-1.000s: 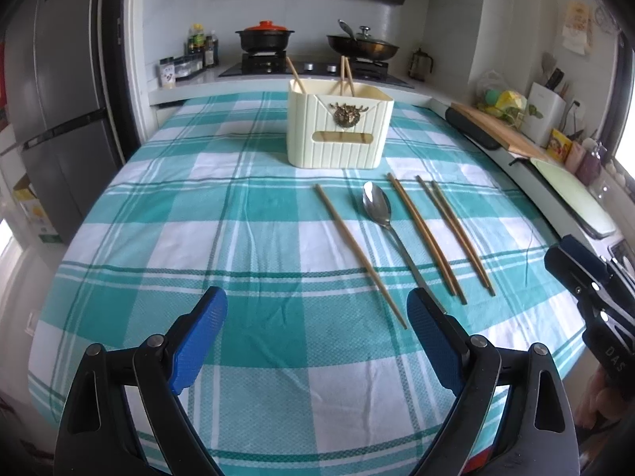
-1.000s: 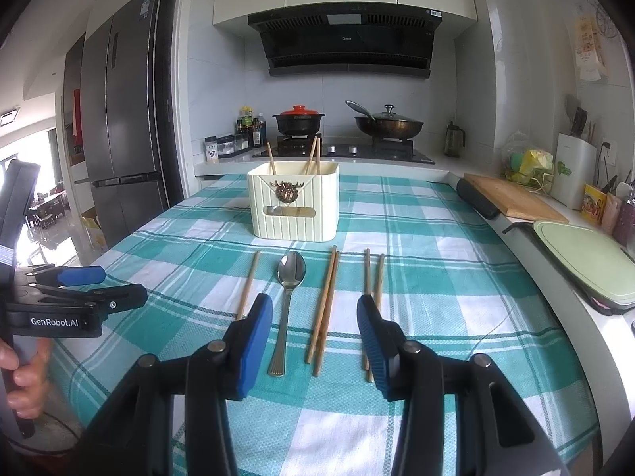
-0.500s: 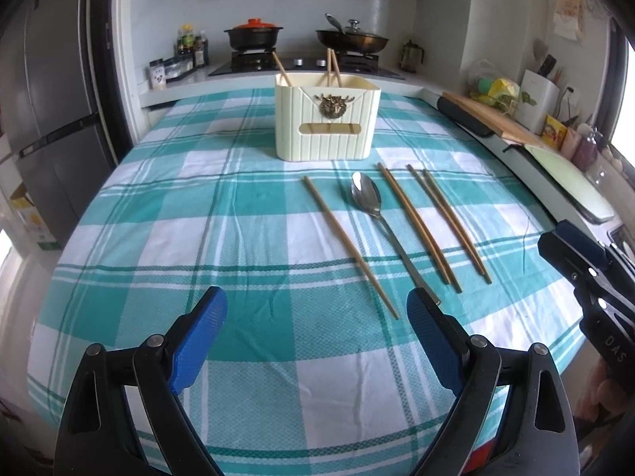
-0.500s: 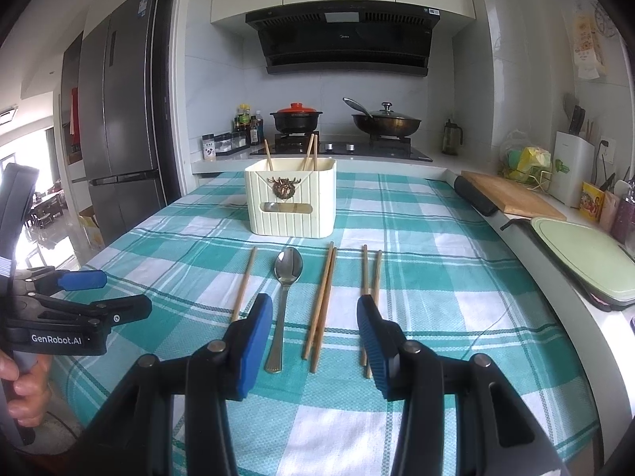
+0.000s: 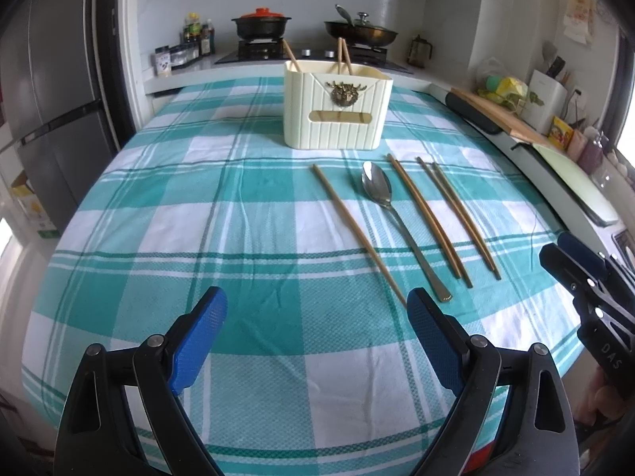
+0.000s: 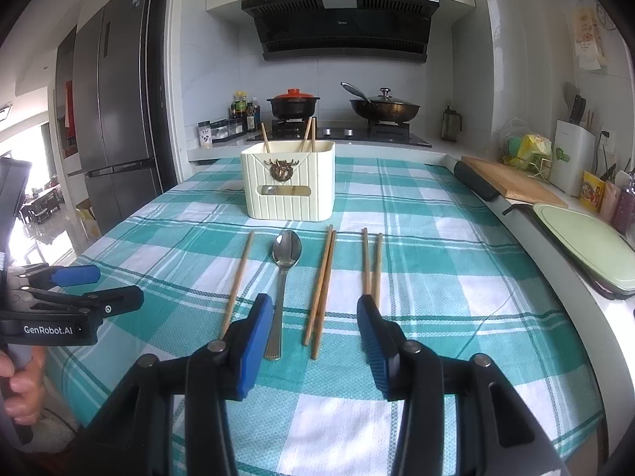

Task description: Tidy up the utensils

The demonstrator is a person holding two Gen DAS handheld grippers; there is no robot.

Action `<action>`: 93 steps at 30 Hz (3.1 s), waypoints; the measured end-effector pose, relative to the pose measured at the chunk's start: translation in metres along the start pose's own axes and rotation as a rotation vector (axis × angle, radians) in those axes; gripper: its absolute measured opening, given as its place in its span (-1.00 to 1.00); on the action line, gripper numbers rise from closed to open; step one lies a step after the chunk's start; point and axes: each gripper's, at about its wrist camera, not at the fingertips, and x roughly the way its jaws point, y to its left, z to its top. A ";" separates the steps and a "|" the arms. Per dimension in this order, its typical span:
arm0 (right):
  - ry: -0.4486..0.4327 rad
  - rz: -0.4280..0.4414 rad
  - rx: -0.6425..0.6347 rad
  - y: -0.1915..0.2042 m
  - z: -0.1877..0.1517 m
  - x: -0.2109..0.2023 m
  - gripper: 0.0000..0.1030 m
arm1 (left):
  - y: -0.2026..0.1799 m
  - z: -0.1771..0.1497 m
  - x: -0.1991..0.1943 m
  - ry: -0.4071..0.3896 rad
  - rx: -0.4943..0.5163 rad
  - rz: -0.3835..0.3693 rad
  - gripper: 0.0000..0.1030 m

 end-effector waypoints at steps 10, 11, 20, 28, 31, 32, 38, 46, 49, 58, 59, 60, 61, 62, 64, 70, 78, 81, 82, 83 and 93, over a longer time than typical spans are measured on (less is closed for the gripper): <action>0.044 -0.015 0.046 -0.016 -0.009 0.010 -0.12 | -0.002 0.016 0.035 0.054 -0.015 -0.031 0.80; 0.047 -0.014 0.050 -0.017 -0.009 0.011 -0.12 | -0.004 0.021 0.040 0.051 -0.006 -0.026 0.80; 0.051 -0.018 0.059 -0.021 -0.010 0.010 -0.12 | -0.028 0.047 0.119 0.187 0.009 -0.040 0.79; 0.077 -0.038 0.088 -0.034 -0.016 0.013 -0.12 | -0.044 0.037 0.131 0.162 0.109 0.012 0.26; 0.091 -0.034 0.104 -0.036 -0.016 0.017 -0.12 | -0.047 0.038 0.128 0.148 0.122 0.003 -0.25; 0.093 -0.034 0.107 -0.036 -0.016 0.018 -0.12 | -0.047 0.037 0.127 0.144 0.124 0.001 -0.47; 0.150 -0.049 0.155 -0.052 -0.014 0.033 -0.12 | -0.035 0.037 0.127 0.137 0.109 0.018 -0.89; 0.261 -0.032 0.163 -0.077 0.003 0.085 -0.37 | 0.003 0.033 0.122 0.144 0.063 0.054 -0.91; 0.309 -0.006 0.163 -0.081 0.013 0.111 -0.52 | 0.016 0.029 0.117 0.147 0.061 0.067 -0.91; 0.434 -0.015 0.088 -0.076 0.024 0.172 -0.68 | 0.043 0.018 0.104 0.148 0.053 0.087 -0.90; 0.442 -0.022 0.080 -0.076 0.023 0.174 -0.70 | 0.044 0.017 0.103 0.148 0.053 0.089 -0.90; 0.438 -0.032 0.060 -0.074 0.023 0.173 -0.74 | 0.046 0.016 0.103 0.149 0.053 0.090 -0.90; 0.448 -0.049 0.038 -0.073 0.023 0.173 -0.76 | 0.047 0.016 0.102 0.149 0.053 0.092 -0.90; 0.457 -0.061 0.030 -0.073 0.023 0.172 -0.77 | 0.047 0.015 0.101 0.149 0.054 0.094 -0.90; 0.474 -0.078 0.036 -0.075 0.022 0.169 -0.77 | 0.051 0.015 0.100 0.151 0.051 0.095 -0.90; 0.490 -0.099 0.036 -0.078 0.016 0.155 -0.76 | 0.061 0.015 0.099 0.154 0.028 0.094 -0.90; 0.497 -0.040 0.112 -0.087 0.016 0.146 -0.47 | 0.074 0.019 0.094 0.173 0.000 0.039 -0.52; 0.504 -0.025 0.116 -0.090 0.018 0.142 -0.45 | 0.080 0.021 0.089 0.174 -0.005 0.027 -0.25; 0.508 -0.018 0.118 -0.091 0.019 0.141 -0.45 | 0.081 0.022 0.088 0.174 -0.001 0.024 -0.25; 0.513 -0.011 0.119 -0.092 0.020 0.141 -0.45 | 0.082 0.023 0.087 0.177 0.005 0.020 -0.20; 0.575 0.028 0.028 -0.093 0.038 0.154 -0.38 | 0.078 0.046 0.102 0.255 0.062 -0.070 -0.05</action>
